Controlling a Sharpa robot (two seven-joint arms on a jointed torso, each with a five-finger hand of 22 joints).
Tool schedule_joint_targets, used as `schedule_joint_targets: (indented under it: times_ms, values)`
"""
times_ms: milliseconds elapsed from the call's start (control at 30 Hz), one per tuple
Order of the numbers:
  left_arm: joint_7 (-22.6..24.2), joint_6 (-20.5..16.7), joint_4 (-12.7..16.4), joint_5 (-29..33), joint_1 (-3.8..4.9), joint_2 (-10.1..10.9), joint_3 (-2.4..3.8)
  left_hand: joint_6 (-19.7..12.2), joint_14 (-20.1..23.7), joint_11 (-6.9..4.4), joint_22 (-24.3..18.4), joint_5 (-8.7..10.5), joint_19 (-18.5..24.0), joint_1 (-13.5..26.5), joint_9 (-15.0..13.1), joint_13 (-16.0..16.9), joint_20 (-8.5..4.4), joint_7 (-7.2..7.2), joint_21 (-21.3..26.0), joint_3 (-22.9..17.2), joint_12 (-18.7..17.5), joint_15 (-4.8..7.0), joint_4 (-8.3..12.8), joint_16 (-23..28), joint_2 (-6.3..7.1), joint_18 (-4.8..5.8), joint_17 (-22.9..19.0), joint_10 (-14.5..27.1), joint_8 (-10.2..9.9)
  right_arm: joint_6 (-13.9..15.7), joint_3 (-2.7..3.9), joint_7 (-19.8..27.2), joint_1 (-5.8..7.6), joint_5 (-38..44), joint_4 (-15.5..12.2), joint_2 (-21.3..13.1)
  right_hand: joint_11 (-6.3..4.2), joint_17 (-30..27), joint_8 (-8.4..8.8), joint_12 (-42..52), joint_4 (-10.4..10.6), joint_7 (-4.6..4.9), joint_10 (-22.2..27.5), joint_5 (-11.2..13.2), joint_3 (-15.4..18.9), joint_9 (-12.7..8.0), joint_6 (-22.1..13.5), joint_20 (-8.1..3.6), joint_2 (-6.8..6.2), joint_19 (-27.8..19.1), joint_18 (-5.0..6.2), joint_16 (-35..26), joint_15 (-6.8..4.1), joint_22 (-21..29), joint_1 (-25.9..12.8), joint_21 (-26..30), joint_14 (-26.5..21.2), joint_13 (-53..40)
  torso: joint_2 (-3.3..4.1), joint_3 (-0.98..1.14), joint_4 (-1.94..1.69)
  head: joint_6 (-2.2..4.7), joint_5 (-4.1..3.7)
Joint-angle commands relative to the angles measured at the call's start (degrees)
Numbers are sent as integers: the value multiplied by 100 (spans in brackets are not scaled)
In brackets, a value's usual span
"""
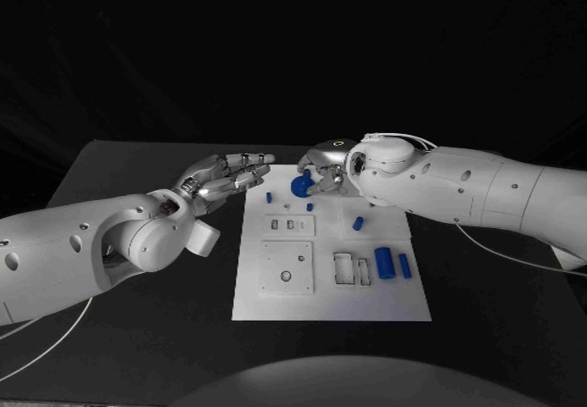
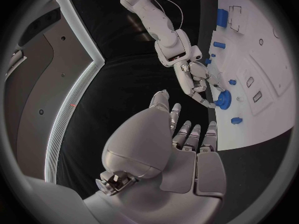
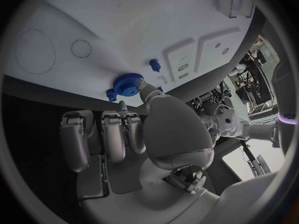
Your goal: Assemble the parts on the task board
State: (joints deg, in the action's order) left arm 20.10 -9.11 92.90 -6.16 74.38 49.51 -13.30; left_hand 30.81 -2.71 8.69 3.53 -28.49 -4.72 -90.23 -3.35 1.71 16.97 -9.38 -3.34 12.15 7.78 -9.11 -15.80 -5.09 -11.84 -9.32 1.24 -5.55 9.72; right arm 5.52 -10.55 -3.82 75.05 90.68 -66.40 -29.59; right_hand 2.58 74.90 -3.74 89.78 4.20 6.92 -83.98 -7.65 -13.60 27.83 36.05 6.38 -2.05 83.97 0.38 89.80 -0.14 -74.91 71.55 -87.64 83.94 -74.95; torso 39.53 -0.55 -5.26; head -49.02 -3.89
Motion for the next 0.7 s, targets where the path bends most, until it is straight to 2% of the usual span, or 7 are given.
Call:
schedule_joint_targets:
  times_ms: [33, 200, 367, 433, 500, 533, 700]
  values:
    - [32, 94, 4, -22, 1, -8, 4, 37, 0, 39, 5, -29, -58, -53, -8, 6, -1, -78, -23, -38, 38, -38, -3, -34, -12, 107, 6, 10, 21, 240, -2, 158, -7, 14, -11, -36, -43, 1510, 12, 22, -5, -23, -602, 50, 38, -19, -42, -30, -12, 320, 53, 20, -34, -1390, -39, 26, 606, -1505, 2, 2, -2, 9, 6]
    - [42, 90, 12, -22, 1, 14, 3, 37, 0, 39, 5, -29, -58, -53, -8, 6, -1, -78, -23, -38, 38, -38, -3, -34, -12, 107, 6, 10, 21, 701, -2, 311, -7, -132, -118, -220, -81, 1510, -55, 22, -2, -60, -602, 25, 75, -76, 152, -61, 36, 327, 52, 20, -68, -1392, 16, 23, 606, -1505, -1, -3, 13, 35, 23]
    - [55, 65, 18, -22, -1, 45, 2, 35, -3, 42, 7, -31, -63, -55, -8, 6, -1, -81, -27, -40, 39, -42, -3, -39, -11, 111, 7, 10, 21, 1143, -2, 515, 70, -429, -449, -654, -84, 1510, -125, 22, 48, -46, -602, -65, 103, -139, 419, -81, 113, 351, 44, 20, -83, -1401, 57, 3, 606, -1505, -12, -12, 32, 39, 36]
    - [60, 47, 23, -22, -1, 59, 1, 35, -3, 42, 7, -31, -63, -55, -8, 6, -1, -81, -27, -40, 39, -42, -3, -39, -11, 111, 7, 10, 21, 1348, -3, 697, 146, -610, -696, -982, -79, 1510, -153, 22, 72, -39, -602, -165, 116, -161, 528, -82, 122, 368, 39, 20, -84, -1408, 72, -12, 606, -1505, -19, -20, 48, 24, 41]
    - [63, 40, 25, -22, -2, 60, 1, 35, -3, 42, 7, -31, -63, -55, -8, 6, -1, -81, -27, -40, 39, -42, -3, -39, -11, 111, 7, 10, 21, 1517, -5, 900, 227, -803, -952, -1343, -93, 1510, -226, 22, 102, -57, -602, -580, 120, -168, 736, -90, 104, 426, 20, 20, -96, -1432, 108, -66, 606, -1505, -19, -21, 49, 22, 45]
    - [64, 40, 24, -22, -4, 58, 1, 36, -4, 42, 7, -31, -65, -56, -8, 6, -1, -82, -27, -41, 39, -43, -2, -41, -11, 112, 7, 10, 22, 1573, -5, 994, 256, -893, -1067, -1514, -107, 1510, -277, 22, 106, -75, -602, -665, 120, -150, 834, -96, 94, 457, 10, 20, -103, -1446, 128, -96, 606, -1505, -21, -19, 50, 8, 52]
    - [73, 40, 19, -22, -18, 44, 0, 37, -6, 43, 8, -31, -67, -57, -8, 6, -1, -82, -29, -41, 40, -45, -2, -45, -9, 113, 8, 9, 22, 1826, -10, 1513, 333, -1281, -1384, -2135, -154, 1510, -471, 22, 98, -136, -602, -733, 159, -7, 993, -131, 26, 603, -38, 20, -136, -1509, 243, -236, 606, -1505, -29, -16, 62, 8, 106]
